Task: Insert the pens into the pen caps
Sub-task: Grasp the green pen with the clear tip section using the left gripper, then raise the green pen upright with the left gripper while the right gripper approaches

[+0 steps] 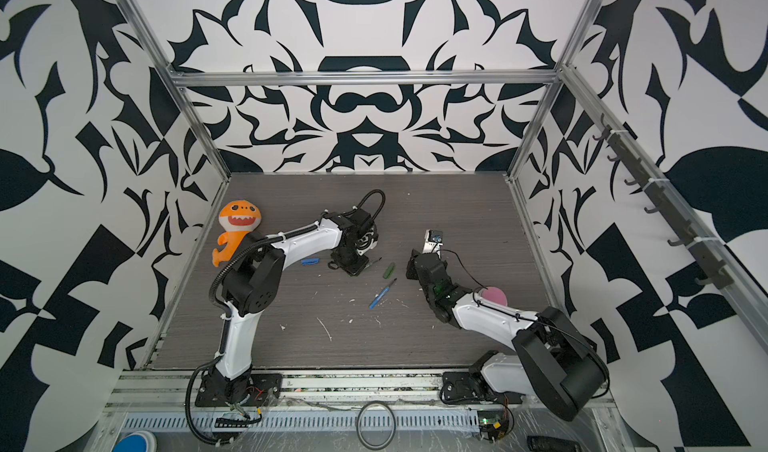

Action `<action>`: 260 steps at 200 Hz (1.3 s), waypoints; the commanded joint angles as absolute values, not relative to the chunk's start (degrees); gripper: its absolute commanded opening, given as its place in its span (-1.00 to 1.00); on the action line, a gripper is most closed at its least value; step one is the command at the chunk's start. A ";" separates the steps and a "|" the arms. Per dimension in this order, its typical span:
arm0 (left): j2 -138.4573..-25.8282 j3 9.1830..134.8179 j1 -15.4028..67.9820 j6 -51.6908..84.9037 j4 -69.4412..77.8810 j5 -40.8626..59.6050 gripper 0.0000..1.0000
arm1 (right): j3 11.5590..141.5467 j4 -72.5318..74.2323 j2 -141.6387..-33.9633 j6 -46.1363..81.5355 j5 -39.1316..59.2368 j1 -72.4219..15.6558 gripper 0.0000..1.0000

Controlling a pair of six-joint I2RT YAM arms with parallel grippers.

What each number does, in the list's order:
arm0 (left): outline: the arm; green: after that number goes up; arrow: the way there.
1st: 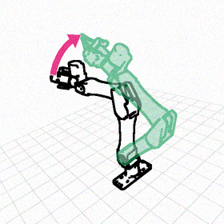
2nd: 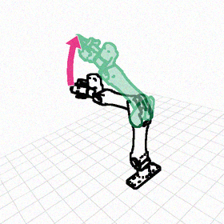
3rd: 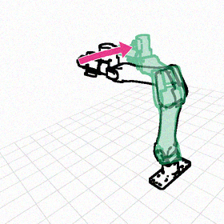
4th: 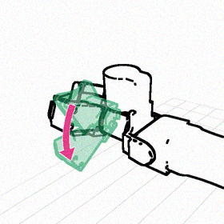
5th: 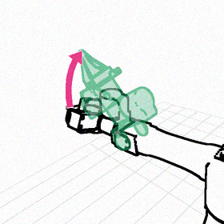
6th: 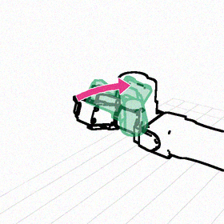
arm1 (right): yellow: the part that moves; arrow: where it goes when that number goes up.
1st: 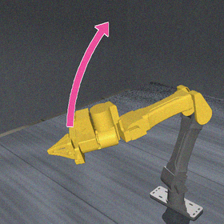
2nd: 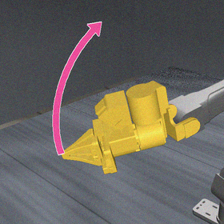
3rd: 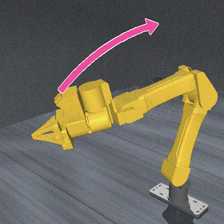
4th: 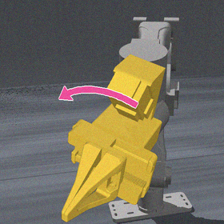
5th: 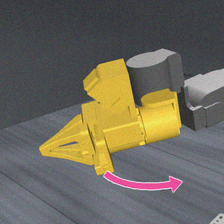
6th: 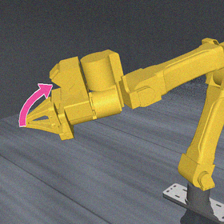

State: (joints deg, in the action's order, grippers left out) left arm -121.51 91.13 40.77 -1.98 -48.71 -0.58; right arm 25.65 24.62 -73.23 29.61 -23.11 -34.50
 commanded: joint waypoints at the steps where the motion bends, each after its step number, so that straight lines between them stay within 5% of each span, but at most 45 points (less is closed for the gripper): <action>1: -121.94 89.52 40.69 -1.37 -48.85 1.05 -0.47 | 27.64 25.58 -73.47 29.18 -23.40 -34.71 -0.20; 71: -116.86 82.32 41.52 0.40 -42.22 2.14 -0.58 | 27.82 25.31 -74.38 28.83 -23.84 -34.68 -0.20; 118: -107.20 69.26 42.04 4.76 -27.92 3.27 -0.83 | 29.29 23.76 -75.29 29.63 -21.01 -33.63 -0.18; 171: -86.12 49.06 44.93 8.32 -4.92 2.38 -0.88 | 36.33 11.41 -72.81 31.99 -0.91 -30.96 -0.16; 208: -73.60 36.53 45.44 13.84 11.81 8.98 -0.85 | 42.56 3.61 -66.77 28.52 17.01 -30.70 0.06; 260: -66.50 33.21 45.48 14.72 13.62 10.21 -0.86 | 46.88 4.81 -66.00 31.43 27.53 -32.44 0.14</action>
